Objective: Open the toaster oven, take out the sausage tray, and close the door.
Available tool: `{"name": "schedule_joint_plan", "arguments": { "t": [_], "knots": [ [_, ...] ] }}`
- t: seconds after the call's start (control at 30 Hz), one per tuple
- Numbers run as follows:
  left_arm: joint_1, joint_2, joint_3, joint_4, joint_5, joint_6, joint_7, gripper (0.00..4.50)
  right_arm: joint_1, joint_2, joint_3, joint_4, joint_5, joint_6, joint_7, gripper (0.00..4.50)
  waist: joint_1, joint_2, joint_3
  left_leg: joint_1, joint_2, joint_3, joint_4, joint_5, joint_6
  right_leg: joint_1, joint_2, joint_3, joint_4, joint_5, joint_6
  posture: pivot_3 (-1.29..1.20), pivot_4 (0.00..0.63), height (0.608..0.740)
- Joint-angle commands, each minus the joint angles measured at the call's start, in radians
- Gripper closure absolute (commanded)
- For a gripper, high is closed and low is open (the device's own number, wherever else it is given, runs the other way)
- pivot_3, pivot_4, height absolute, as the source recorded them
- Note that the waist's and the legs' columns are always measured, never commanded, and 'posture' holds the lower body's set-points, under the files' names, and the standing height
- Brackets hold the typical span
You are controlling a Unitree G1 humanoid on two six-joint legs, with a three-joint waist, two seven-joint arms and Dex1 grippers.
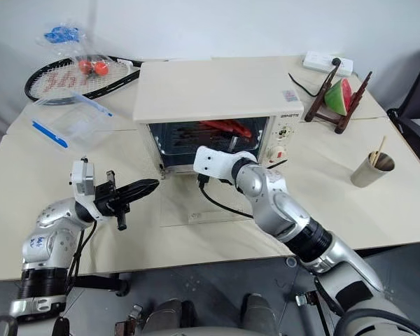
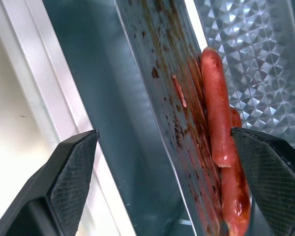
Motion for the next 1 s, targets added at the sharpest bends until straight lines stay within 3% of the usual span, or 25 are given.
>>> {"name": "schedule_joint_plan", "arguments": {
  "t": [0.03,0.13,0.23,0.57,0.63,0.67,1.0],
  "knots": [
    [0.044,-0.008,0.055,-0.105,-0.077,0.021,0.057,4.47,-0.036,0.018,0.017,0.028,-0.1,-0.046,-0.019,0.0,-0.001,0.0,0.0,0.0,0.0,0.0,0.0,0.0,0.0,0.0,0.0,0.0,0.0,0.0,0.0,0.0,0.15,0.74],
    [0.077,-0.002,0.07,-0.135,-0.101,0.034,0.077,4.47,-0.041,0.034,0.032,0.065,-0.159,-0.055,-0.006,0.0,-0.004,0.0,0.0,0.001,0.001,0.0,-0.001,0.0,0.0,0.0,0.0,-0.001,0.0,-0.001,-0.001,0.0,0.15,0.74],
    [0.097,0.004,0.078,-0.149,-0.112,0.037,0.088,4.5,-0.038,0.054,0.027,0.087,-0.212,-0.047,-0.008,0.54,-0.004,0.0,0.0,0.001,0.001,0.001,-0.001,0.0,-0.001,0.0,0.0,-0.001,0.0,-0.001,-0.001,0.0,0.15,0.74],
    [0.102,0.022,0.097,-0.156,-0.162,0.127,0.181,4.5,0.017,0.072,0.016,0.063,-0.367,-0.085,-0.019,4.04,-0.005,0.0,0.0,0.001,0.001,0.001,-0.002,-0.001,-0.001,0.0,0.0,-0.001,0.0,-0.001,-0.002,0.0,0.15,0.74],
    [0.09,0.02,0.103,-0.148,-0.164,0.135,0.204,4.5,0.029,0.073,0.01,0.054,-0.391,-0.097,-0.025,4.49,-0.005,0.0,0.0,0.001,0.001,0.001,-0.002,-0.001,-0.002,0.0,0.0,-0.001,0.0,-0.001,-0.002,0.0,0.15,0.74],
    [0.08,0.021,0.106,-0.139,-0.163,0.138,0.213,4.5,0.042,0.063,0.01,0.049,-0.416,-0.109,-0.046,4.49,-0.005,0.0,0.0,0.001,0.001,0.001,-0.002,-0.001,-0.002,0.0,0.0,-0.002,0.0,-0.001,-0.002,0.0,0.15,0.74],
    [0.04,0.036,0.132,-0.113,-0.205,0.191,0.245,1.43,0.151,0.005,-0.049,-0.034,-0.488,-0.224,-0.098,4.5,-0.002,0.0,0.0,0.002,0.001,0.001,-0.002,-0.001,-0.002,0.0,0.0,-0.002,0.0,-0.001,-0.002,0.0,0.15,0.74]
  ]
}}
